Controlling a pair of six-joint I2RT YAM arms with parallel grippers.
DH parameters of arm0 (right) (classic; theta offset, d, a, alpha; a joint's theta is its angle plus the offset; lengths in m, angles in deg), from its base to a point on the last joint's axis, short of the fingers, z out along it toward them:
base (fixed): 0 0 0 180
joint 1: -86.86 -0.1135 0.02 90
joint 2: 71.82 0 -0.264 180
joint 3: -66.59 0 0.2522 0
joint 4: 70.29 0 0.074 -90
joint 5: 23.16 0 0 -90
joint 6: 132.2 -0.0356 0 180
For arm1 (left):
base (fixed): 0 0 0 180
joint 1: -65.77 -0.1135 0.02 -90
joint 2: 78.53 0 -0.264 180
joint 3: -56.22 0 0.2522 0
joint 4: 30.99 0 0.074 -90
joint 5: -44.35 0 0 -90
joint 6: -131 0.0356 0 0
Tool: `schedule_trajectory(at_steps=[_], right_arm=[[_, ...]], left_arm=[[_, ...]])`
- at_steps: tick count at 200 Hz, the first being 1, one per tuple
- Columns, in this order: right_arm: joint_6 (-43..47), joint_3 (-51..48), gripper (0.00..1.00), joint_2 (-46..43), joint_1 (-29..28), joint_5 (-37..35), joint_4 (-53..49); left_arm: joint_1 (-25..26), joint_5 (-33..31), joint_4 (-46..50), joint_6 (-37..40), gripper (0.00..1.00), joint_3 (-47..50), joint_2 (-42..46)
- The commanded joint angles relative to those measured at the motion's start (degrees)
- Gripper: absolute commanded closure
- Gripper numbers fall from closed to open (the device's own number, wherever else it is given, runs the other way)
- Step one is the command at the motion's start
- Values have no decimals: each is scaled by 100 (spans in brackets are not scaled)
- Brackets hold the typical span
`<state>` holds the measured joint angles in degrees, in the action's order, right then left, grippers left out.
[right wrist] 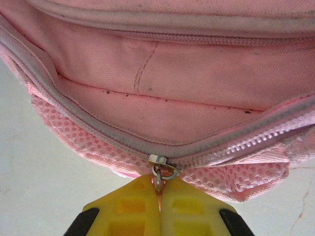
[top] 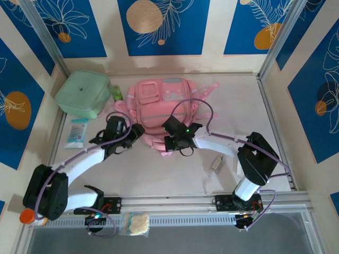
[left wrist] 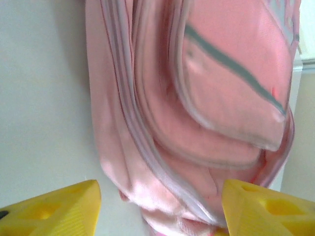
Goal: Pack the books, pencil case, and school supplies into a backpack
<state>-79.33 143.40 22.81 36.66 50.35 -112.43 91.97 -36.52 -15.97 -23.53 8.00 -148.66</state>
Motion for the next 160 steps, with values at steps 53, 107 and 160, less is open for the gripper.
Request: schedule_trajectory(at_steps=[53,107,160], right_arm=[[36,119,100,66,-143,103,-13],[172,279,100,92,-163,-421,-519],[197,-155,100,-278,265,-1194,-1340]], left_arm=[[1317,-1693,-562,-2271,34,-480,-1075],[1299,-2061,-422,-2205,89,-750,-1739],[395,-1780,847,-414,100,-273,-490]])
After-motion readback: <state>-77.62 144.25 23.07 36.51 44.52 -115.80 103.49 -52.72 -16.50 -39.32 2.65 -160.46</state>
